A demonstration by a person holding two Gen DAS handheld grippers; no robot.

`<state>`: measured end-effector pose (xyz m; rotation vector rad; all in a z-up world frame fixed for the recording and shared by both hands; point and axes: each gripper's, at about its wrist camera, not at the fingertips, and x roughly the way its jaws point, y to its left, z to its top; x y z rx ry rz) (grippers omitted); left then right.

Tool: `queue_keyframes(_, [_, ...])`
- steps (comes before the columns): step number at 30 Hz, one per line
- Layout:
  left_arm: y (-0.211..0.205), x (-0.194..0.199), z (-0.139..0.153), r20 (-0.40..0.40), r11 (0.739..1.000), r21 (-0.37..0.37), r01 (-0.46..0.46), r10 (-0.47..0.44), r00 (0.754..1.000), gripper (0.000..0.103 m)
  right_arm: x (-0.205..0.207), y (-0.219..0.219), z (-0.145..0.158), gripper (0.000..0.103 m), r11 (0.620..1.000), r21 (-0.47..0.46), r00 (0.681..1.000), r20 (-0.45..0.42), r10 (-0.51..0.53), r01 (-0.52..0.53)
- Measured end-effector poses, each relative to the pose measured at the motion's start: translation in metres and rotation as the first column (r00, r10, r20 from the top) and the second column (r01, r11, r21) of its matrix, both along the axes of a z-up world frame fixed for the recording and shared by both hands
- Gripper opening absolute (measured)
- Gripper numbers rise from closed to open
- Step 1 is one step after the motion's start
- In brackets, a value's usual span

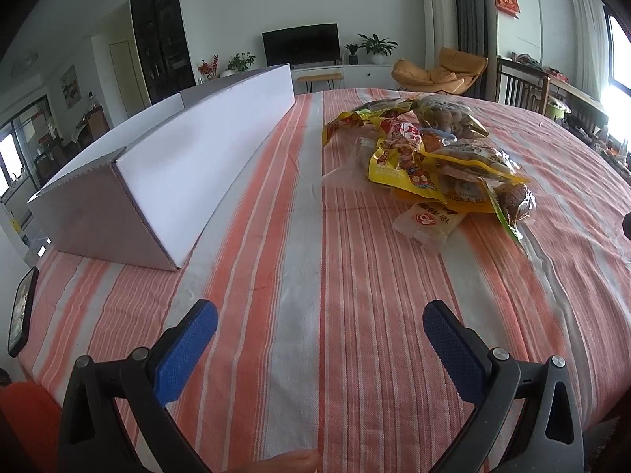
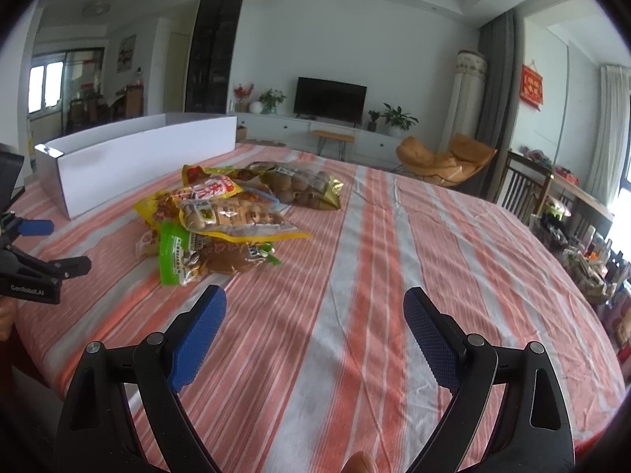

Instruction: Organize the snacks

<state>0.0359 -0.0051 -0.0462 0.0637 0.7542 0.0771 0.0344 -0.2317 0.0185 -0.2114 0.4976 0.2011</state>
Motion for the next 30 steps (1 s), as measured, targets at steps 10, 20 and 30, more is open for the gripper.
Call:
queue_keyframes(10, [0.000, -0.003, 0.007, 0.014, 1.000, -0.011, 0.011, -0.011, 1.000, 0.103, -0.003, 0.001, 0.000, 0.093, 1.000, -0.017, 1.000, 0.008, 0.001, -0.001])
queue_keyframes(20, [0.000, -0.007, 0.010, 0.019, 1.000, -0.014, 0.028, -0.028, 0.999, 0.103, -0.005, 0.009, -0.002, 0.093, 0.998, -0.060, 1.000, 0.006, 0.019, -0.019])
queue_keyframes(30, [-0.003, -0.012, 0.018, 0.046, 0.999, -0.011, 0.050, -0.049, 0.998, 0.103, -0.006, 0.020, 0.000, 0.093, 0.997, -0.058, 0.998, -0.021, 0.058, -0.059])
